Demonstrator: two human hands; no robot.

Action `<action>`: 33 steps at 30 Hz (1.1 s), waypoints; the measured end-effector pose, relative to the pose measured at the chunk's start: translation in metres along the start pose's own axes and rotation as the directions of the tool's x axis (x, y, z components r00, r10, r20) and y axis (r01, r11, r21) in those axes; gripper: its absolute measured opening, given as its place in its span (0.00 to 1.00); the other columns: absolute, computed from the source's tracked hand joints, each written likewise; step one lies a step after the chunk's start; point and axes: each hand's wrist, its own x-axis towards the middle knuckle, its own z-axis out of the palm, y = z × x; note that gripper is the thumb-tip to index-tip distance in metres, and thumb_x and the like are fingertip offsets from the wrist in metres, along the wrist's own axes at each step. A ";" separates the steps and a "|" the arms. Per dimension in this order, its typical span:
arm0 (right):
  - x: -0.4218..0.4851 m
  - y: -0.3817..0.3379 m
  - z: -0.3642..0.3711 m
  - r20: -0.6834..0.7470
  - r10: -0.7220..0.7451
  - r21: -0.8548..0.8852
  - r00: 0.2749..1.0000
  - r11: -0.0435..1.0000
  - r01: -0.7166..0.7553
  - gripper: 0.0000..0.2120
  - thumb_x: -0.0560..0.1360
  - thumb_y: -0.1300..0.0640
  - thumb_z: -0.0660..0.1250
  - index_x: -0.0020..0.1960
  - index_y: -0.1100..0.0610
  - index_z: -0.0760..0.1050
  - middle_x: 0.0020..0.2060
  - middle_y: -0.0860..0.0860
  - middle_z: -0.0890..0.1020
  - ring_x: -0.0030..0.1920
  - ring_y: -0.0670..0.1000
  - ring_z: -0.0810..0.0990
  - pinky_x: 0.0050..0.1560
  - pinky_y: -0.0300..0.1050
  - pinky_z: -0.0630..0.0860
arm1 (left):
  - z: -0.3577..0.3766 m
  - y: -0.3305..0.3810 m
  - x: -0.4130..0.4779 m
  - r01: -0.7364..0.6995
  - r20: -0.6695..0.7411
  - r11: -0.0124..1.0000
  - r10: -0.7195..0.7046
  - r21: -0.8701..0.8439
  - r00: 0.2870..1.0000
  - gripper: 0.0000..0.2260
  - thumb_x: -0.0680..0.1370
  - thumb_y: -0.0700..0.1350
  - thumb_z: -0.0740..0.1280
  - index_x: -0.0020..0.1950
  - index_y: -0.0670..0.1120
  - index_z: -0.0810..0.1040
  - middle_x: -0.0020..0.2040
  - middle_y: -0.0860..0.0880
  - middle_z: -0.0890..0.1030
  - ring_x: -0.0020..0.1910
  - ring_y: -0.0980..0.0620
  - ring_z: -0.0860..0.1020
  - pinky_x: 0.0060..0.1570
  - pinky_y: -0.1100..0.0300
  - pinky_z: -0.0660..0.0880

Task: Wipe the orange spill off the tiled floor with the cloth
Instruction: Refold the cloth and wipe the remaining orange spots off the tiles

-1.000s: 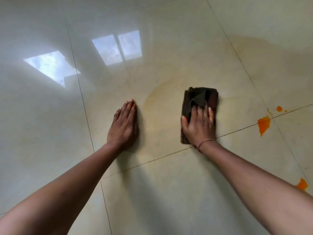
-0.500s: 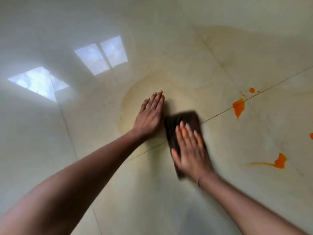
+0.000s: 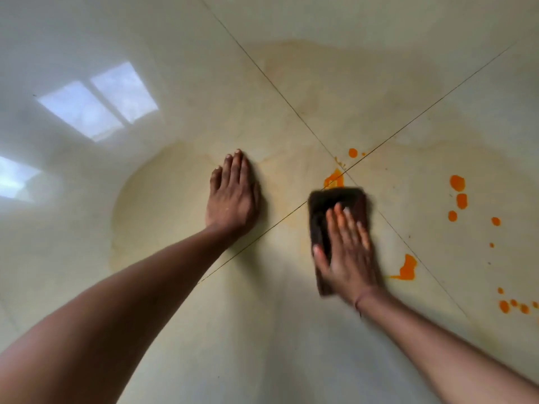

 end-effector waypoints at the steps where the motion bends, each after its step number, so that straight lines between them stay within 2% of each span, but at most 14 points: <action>1: 0.036 0.004 -0.004 -0.009 0.138 0.029 0.990 0.990 -0.138 0.36 0.76 0.40 0.50 0.77 0.61 0.57 0.77 0.58 0.58 0.77 0.56 0.56 0.74 0.54 0.53 | 0.002 0.001 0.001 0.003 0.001 1.000 -0.003 0.012 1.000 0.28 0.82 0.52 0.47 0.79 0.41 0.46 0.79 0.45 0.47 0.78 0.48 0.44 0.75 0.52 0.43; 4: 0.138 -0.031 -0.009 -0.034 0.308 0.084 0.951 0.949 -0.304 0.37 0.75 0.40 0.47 0.77 0.62 0.56 0.77 0.60 0.58 0.77 0.58 0.55 0.74 0.55 0.49 | 0.004 0.001 0.003 0.005 -0.010 0.999 -0.005 0.033 1.000 0.28 0.82 0.51 0.48 0.79 0.41 0.47 0.79 0.45 0.48 0.78 0.48 0.45 0.74 0.52 0.43; 8: 0.070 -0.082 0.001 0.041 -0.171 0.052 0.984 0.984 0.168 0.35 0.76 0.43 0.53 0.78 0.60 0.55 0.77 0.58 0.57 0.77 0.55 0.54 0.76 0.52 0.50 | 0.000 -0.001 0.002 0.006 0.002 0.999 -0.006 0.050 1.000 0.28 0.81 0.52 0.46 0.79 0.42 0.47 0.79 0.45 0.47 0.78 0.49 0.44 0.75 0.52 0.43; 10: 0.034 -0.039 -0.002 0.054 -0.220 0.075 0.974 0.973 0.216 0.35 0.75 0.42 0.56 0.77 0.60 0.59 0.76 0.58 0.61 0.76 0.56 0.59 0.74 0.53 0.53 | 0.001 0.000 0.002 0.006 0.013 0.999 -0.007 0.049 1.000 0.28 0.81 0.52 0.45 0.79 0.42 0.46 0.80 0.45 0.46 0.78 0.50 0.42 0.75 0.53 0.42; 14: 0.141 0.024 -0.009 -0.050 0.273 0.077 0.961 0.960 -0.268 0.35 0.75 0.41 0.50 0.74 0.63 0.63 0.74 0.61 0.64 0.75 0.58 0.60 0.74 0.54 0.52 | 0.005 -0.003 0.001 0.010 0.002 0.998 -0.010 0.066 1.000 0.28 0.82 0.51 0.45 0.79 0.42 0.44 0.79 0.45 0.45 0.78 0.49 0.42 0.75 0.53 0.42; 16: 0.189 -0.007 -0.013 -0.050 0.353 0.096 0.934 0.933 -0.347 0.37 0.74 0.41 0.48 0.72 0.65 0.66 0.74 0.62 0.64 0.76 0.58 0.59 0.73 0.53 0.50 | 0.006 -0.003 0.002 0.005 -0.009 0.998 -0.004 0.069 1.000 0.28 0.82 0.51 0.46 0.79 0.41 0.45 0.79 0.45 0.46 0.78 0.49 0.43 0.75 0.52 0.43; 20: 0.102 -0.046 -0.001 0.027 -0.166 0.015 0.986 0.986 0.166 0.35 0.76 0.43 0.54 0.77 0.61 0.58 0.76 0.59 0.58 0.77 0.56 0.56 0.75 0.54 0.52 | 0.003 -0.002 0.001 0.011 0.000 0.998 -0.011 0.065 1.000 0.28 0.81 0.52 0.45 0.79 0.42 0.47 0.79 0.45 0.48 0.78 0.49 0.44 0.75 0.52 0.43; 22: 0.060 -0.002 -0.009 0.043 -0.221 0.026 0.974 0.975 0.220 0.35 0.75 0.42 0.55 0.77 0.60 0.57 0.76 0.58 0.59 0.76 0.56 0.56 0.72 0.56 0.57 | 0.002 -0.001 0.001 0.013 0.007 0.998 -0.013 0.063 1.000 0.28 0.82 0.52 0.45 0.79 0.42 0.45 0.79 0.45 0.46 0.78 0.50 0.42 0.75 0.53 0.42; 24: 0.089 0.046 -0.012 -0.035 -0.003 0.011 0.999 1.000 0.003 0.36 0.76 0.41 0.51 0.76 0.63 0.58 0.76 0.60 0.60 0.76 0.58 0.58 0.72 0.57 0.58 | 0.003 -0.001 0.001 0.007 0.004 0.998 -0.008 0.065 1.000 0.28 0.82 0.51 0.46 0.79 0.41 0.45 0.79 0.45 0.46 0.78 0.49 0.42 0.75 0.52 0.42; 26: 0.170 0.045 -0.020 -0.038 0.304 0.073 0.952 0.951 -0.300 0.40 0.74 0.39 0.44 0.77 0.64 0.56 0.76 0.61 0.58 0.77 0.58 0.55 0.75 0.56 0.52 | 0.005 -0.003 0.001 0.009 -0.005 0.997 -0.009 0.075 1.000 0.28 0.82 0.50 0.47 0.79 0.41 0.45 0.79 0.45 0.46 0.78 0.49 0.43 0.75 0.51 0.43; 27: 0.206 0.023 -0.023 -0.022 0.347 0.089 0.938 0.935 -0.344 0.41 0.72 0.39 0.41 0.76 0.64 0.57 0.76 0.61 0.58 0.77 0.59 0.54 0.75 0.55 0.50 | 0.006 -0.003 0.002 0.007 -0.009 0.997 -0.006 0.076 1.000 0.28 0.81 0.50 0.47 0.79 0.41 0.46 0.79 0.45 0.47 0.78 0.48 0.44 0.75 0.51 0.43; 29: 0.223 -0.039 -0.014 -0.013 0.252 0.063 0.968 0.966 -0.250 0.40 0.73 0.40 0.42 0.76 0.64 0.59 0.76 0.62 0.58 0.77 0.59 0.54 0.75 0.55 0.48 | 0.007 -0.002 0.004 0.008 -0.022 0.997 -0.006 0.076 1.000 0.28 0.81 0.50 0.48 0.79 0.40 0.49 0.79 0.45 0.49 0.78 0.48 0.46 0.75 0.52 0.44; 31: 0.165 -0.070 -0.005 -0.001 -0.082 0.028 0.997 0.996 0.082 0.35 0.76 0.42 0.49 0.77 0.62 0.56 0.77 0.59 0.57 0.77 0.56 0.54 0.76 0.53 0.49 | 0.003 -0.003 0.004 0.014 -0.003 0.997 -0.014 0.075 1.000 0.27 0.81 0.49 0.48 0.79 0.40 0.49 0.79 0.44 0.50 0.78 0.48 0.46 0.75 0.52 0.44; 33: 0.078 -0.043 -0.008 0.083 -0.311 0.007 0.947 0.950 0.312 0.34 0.77 0.43 0.54 0.78 0.60 0.56 0.77 0.57 0.56 0.77 0.54 0.54 0.75 0.54 0.54 | 0.001 -0.003 0.003 0.015 0.016 0.998 -0.016 0.054 1.000 0.27 0.82 0.49 0.47 0.79 0.41 0.47 0.79 0.45 0.47 0.78 0.49 0.43 0.75 0.53 0.43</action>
